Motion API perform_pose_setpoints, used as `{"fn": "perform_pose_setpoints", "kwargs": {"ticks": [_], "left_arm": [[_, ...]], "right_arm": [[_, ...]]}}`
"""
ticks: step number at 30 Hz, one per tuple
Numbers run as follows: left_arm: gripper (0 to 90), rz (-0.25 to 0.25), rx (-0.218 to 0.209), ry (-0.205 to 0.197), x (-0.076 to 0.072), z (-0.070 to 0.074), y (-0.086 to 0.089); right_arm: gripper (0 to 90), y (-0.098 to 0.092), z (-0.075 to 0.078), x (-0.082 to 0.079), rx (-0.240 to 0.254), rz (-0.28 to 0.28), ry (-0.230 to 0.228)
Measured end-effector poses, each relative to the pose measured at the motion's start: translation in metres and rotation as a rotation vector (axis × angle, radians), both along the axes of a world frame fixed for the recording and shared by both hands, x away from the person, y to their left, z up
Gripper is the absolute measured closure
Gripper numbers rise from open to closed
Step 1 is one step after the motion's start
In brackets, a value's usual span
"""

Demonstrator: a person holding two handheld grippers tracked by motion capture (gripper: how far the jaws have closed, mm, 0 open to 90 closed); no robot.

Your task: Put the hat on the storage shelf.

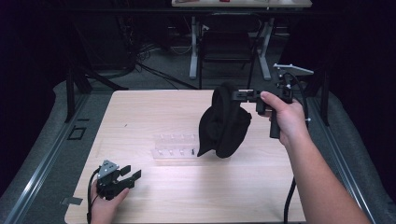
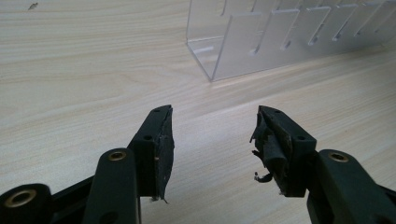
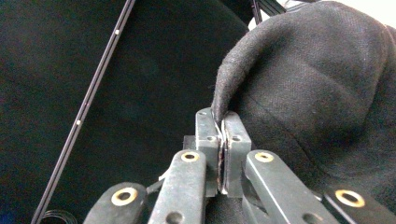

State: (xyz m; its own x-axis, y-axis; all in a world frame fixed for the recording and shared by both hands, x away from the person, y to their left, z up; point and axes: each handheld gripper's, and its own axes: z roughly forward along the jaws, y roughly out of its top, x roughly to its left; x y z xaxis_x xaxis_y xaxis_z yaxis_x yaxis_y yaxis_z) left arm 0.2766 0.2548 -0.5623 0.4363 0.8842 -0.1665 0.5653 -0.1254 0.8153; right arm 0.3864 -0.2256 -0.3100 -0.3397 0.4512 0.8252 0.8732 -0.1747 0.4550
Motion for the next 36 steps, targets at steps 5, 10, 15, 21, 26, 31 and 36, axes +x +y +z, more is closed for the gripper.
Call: {"fn": "perform_pose_setpoints", "kwargs": {"ticks": [5, 10, 15, 21, 26, 31, 36], "left_arm": [[47.1, 0.005, -0.003, -0.003, 0.0, 0.0, 0.0], [47.1, 0.003, 0.001, -0.002, 0.0, 0.0, 0.0], [47.1, -0.002, 0.0, -0.002, 0.0, 0.0, 0.0], [47.1, 0.002, -0.003, -0.004, 0.0, 0.0, 0.0], [47.1, -0.002, -0.001, 0.0, 0.0, 0.001, 0.001], [47.1, 0.0, -0.003, -0.003, 0.0, 0.0, 0.001], [47.1, -0.003, -0.003, -0.008, 0.0, 0.0, 0.0]], "right_arm": [[88.0, 0.009, -0.003, 0.006, -0.003, 0.007, 0.002], [88.0, 0.017, -0.006, 0.011, -0.007, 0.015, 0.003], [88.0, 0.022, -0.007, 0.014, -0.007, 0.01, 0.002], [88.0, 0.027, -0.009, 0.018, -0.014, 0.012, 0.0], [88.0, 0.029, -0.012, 0.023, -0.022, 0.007, 0.004], [88.0, 0.032, -0.013, 0.026, -0.024, 0.002, 0.003], [88.0, 0.036, -0.013, 0.027, -0.038, 0.003, 0.003]]}}
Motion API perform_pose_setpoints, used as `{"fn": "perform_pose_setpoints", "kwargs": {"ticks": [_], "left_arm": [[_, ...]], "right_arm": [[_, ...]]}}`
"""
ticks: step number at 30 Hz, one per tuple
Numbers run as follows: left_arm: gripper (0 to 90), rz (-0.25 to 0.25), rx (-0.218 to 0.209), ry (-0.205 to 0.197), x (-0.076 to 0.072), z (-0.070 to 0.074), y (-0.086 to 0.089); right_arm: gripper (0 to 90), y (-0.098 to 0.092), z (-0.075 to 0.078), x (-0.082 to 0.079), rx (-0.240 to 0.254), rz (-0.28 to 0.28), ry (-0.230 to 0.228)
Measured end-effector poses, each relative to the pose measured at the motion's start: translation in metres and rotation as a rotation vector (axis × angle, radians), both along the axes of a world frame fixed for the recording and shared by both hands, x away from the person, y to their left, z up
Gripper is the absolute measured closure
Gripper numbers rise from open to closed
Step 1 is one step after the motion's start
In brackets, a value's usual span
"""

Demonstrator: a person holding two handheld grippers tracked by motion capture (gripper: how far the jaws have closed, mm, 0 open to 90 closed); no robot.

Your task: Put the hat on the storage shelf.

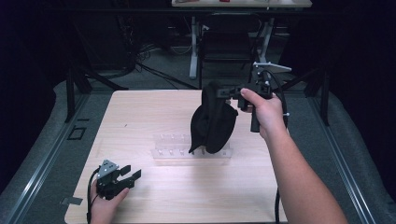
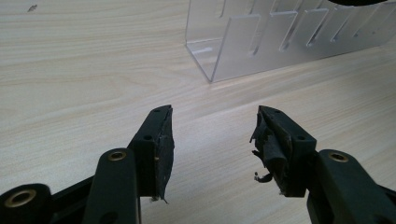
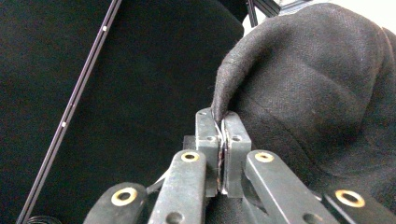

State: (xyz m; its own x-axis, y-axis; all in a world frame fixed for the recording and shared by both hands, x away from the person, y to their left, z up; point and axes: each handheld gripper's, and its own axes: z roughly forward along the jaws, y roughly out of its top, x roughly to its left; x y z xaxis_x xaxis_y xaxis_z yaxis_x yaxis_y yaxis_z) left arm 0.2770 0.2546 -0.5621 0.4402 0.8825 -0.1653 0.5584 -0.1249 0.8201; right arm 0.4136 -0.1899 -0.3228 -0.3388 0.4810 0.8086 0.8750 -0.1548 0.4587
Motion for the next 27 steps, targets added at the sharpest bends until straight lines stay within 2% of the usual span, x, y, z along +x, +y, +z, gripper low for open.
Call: {"fn": "perform_pose_setpoints", "kwargs": {"ticks": [7, 15, 20, 23, 24, 25, 27], "left_arm": [[47.1, -0.008, 0.009, -0.001, 0.0, 0.001, -0.002], [47.7, -0.017, -0.007, -0.021, -0.001, 0.006, -0.005], [48.6, -0.017, -0.024, -0.053, -0.002, 0.014, -0.01], [49.0, -0.035, -0.022, -0.072, -0.002, 0.023, -0.016], [50.2, -0.057, -0.019, -0.088, -0.002, 0.028, -0.023], [50.7, -0.057, -0.019, -0.088, -0.002, 0.028, -0.023], [51.0, -0.088, -0.008, -0.098, -0.001, 0.033, -0.029]], "right_arm": [[88.0, 0.011, 0.001, 0.0, -0.008, 0.028, -0.005], [87.9, 0.023, -0.001, -0.001, 0.007, 0.048, -0.004], [87.8, 0.027, -0.002, -0.003, 0.005, 0.044, 0.001], [87.7, 0.028, -0.003, -0.002, 0.012, 0.04, 0.004], [87.6, 0.03, -0.004, -0.002, 0.017, 0.04, 0.005], [87.6, 0.03, -0.004, -0.002, 0.017, 0.04, 0.005], [87.6, 0.032, -0.004, -0.001, 0.026, 0.036, 0.005]]}}
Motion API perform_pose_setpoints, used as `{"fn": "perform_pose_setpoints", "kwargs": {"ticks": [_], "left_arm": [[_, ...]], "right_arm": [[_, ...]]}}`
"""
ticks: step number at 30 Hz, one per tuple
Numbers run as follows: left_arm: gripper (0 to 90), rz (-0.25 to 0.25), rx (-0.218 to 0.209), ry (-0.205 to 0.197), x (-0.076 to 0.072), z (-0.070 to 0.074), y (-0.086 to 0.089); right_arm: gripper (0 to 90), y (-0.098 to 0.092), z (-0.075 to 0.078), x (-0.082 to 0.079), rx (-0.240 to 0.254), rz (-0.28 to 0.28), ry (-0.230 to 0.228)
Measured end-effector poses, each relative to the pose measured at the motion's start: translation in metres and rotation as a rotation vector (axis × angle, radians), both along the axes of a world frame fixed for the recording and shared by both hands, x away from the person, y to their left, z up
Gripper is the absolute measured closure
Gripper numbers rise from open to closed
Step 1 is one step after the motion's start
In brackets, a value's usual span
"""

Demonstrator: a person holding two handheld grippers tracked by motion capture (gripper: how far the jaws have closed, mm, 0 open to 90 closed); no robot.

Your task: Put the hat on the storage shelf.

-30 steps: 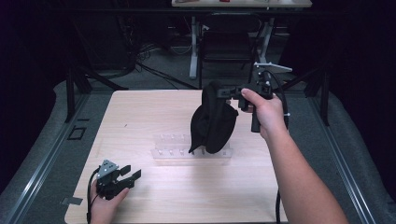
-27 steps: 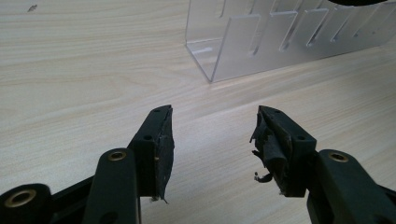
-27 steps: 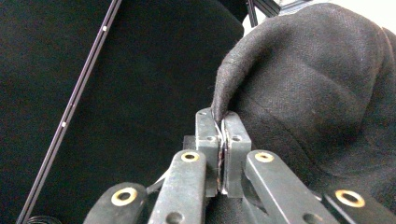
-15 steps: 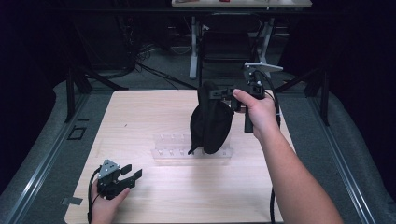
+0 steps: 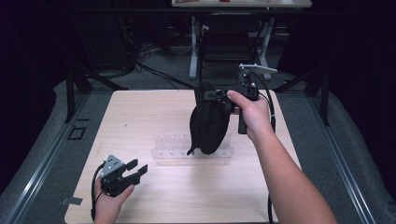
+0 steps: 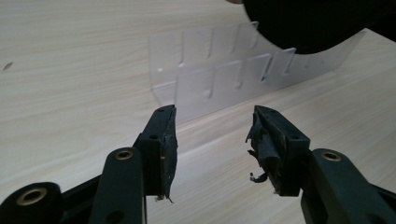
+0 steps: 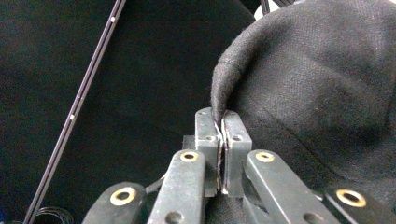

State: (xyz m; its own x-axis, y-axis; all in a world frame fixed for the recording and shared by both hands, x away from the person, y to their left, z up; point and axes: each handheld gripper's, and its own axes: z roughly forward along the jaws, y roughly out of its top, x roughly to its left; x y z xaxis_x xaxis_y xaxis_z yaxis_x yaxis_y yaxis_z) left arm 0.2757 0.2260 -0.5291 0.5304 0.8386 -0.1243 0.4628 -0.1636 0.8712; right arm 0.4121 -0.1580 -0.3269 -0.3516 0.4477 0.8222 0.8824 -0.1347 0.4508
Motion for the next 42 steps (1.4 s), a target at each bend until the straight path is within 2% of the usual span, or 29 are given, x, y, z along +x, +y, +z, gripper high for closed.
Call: {"fn": "perform_pose_setpoints", "kwargs": {"ticks": [3, 6, 7, 8, 9, 10, 21, 29, 36, 42], "left_arm": [[52.5, -0.05, 0.019, -0.01, 0.006, 0.007, -0.015], [52.5, -0.071, 0.018, -0.018, 0.009, 0.011, -0.023], [52.5, -0.09, 0.015, -0.026, 0.012, 0.016, -0.034], [52.4, -0.09, 0.015, -0.026, 0.012, 0.016, -0.034], [52.2, -0.11, 0.016, -0.043, 0.014, 0.021, -0.043], [52.2, -0.11, 0.016, -0.043, 0.014, 0.021, -0.043], [52.5, -0.187, 0.006, -0.059, 0.026, 0.034, -0.087], [53.3, -0.218, 0.006, -0.055, 0.028, 0.034, -0.104], [60.5, -0.242, 0.002, -0.061, 0.028, 0.034, -0.113], [70.3, -0.244, 0.049, -0.067, 0.029, 0.033, -0.122]], "right_arm": [[87.6, 0.005, -0.001, 0.0, 0.008, 0.01, 0.001], [87.6, 0.007, -0.002, 0.0, 0.011, 0.018, 0.002], [87.6, 0.01, -0.003, 0.001, 0.017, 0.025, 0.005], [87.5, 0.012, -0.003, 0.001, 0.02, 0.024, 0.005], [87.6, 0.013, -0.003, 0.001, 0.021, 0.026, 0.004], [87.6, 0.013, -0.003, 0.001, 0.021, 0.026, 0.004], [87.7, 0.023, -0.009, 0.004, 0.05, 0.023, 0.011], [87.8, 0.027, -0.011, 0.004, 0.054, 0.027, 0.012], [87.8, 0.026, -0.012, 0.004, 0.056, 0.018, 0.009], [87.8, 0.027, -0.013, 0.004, 0.06, 0.024, 0.012]]}}
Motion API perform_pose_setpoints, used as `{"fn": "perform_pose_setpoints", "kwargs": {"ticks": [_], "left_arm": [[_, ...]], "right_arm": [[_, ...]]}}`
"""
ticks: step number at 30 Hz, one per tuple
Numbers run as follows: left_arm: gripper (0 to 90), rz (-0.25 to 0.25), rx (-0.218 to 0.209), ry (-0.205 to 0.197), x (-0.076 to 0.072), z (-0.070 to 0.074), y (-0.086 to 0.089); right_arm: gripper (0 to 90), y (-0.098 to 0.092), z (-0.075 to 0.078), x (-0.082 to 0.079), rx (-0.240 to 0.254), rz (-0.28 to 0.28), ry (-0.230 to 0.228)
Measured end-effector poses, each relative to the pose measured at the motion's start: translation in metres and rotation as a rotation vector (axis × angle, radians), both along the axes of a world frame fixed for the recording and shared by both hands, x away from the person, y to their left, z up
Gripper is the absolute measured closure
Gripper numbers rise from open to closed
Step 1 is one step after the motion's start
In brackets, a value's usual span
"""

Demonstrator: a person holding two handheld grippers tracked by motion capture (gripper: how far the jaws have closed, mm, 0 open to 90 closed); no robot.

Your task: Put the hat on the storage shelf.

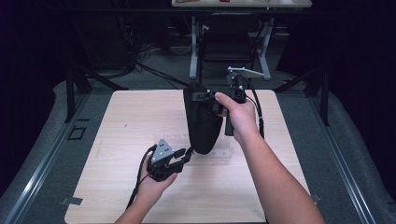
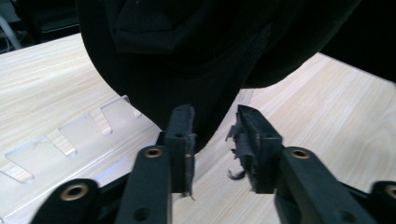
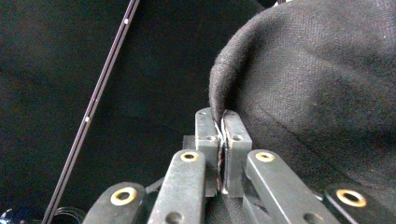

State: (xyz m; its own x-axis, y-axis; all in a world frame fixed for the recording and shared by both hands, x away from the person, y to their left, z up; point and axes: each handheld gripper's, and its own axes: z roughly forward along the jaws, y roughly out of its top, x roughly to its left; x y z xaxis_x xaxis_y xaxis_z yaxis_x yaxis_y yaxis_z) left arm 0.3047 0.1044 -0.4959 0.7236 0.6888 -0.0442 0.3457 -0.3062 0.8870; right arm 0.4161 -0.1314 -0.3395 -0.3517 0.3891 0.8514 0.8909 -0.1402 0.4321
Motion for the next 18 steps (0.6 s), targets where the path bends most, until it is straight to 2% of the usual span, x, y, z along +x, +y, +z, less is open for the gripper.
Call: {"fn": "perform_pose_setpoints", "kwargs": {"ticks": [1, 5, 12, 18], "left_arm": [[72.7, 0.018, 0.027, -0.004, -0.0004, -0.0014, -0.002], [80.2, 0.028, 0.04, -0.01, -0.0001, -0.0024, -0.0014], [82.1, 0.026, 0.064, -0.032, -0.0015, -0.0029, -0.0024], [82.9, 0.026, 0.082, -0.041, -0.0022, -0.0027, -0.0024]], "right_arm": [[87.7, 0.0004, 0.0001, -0.0002, 0.001, 0.003, 0.0], [87.6, -0.0006, 0.0, -0.0003, 0.002, 0.003, 0.004], [86.3, -0.0008, 0.0003, -0.0011, 0.006, 0.007, 0.008], [82.9, 0.002, 0.0058, -0.0037, -0.012, 0.011, -0.016]]}}
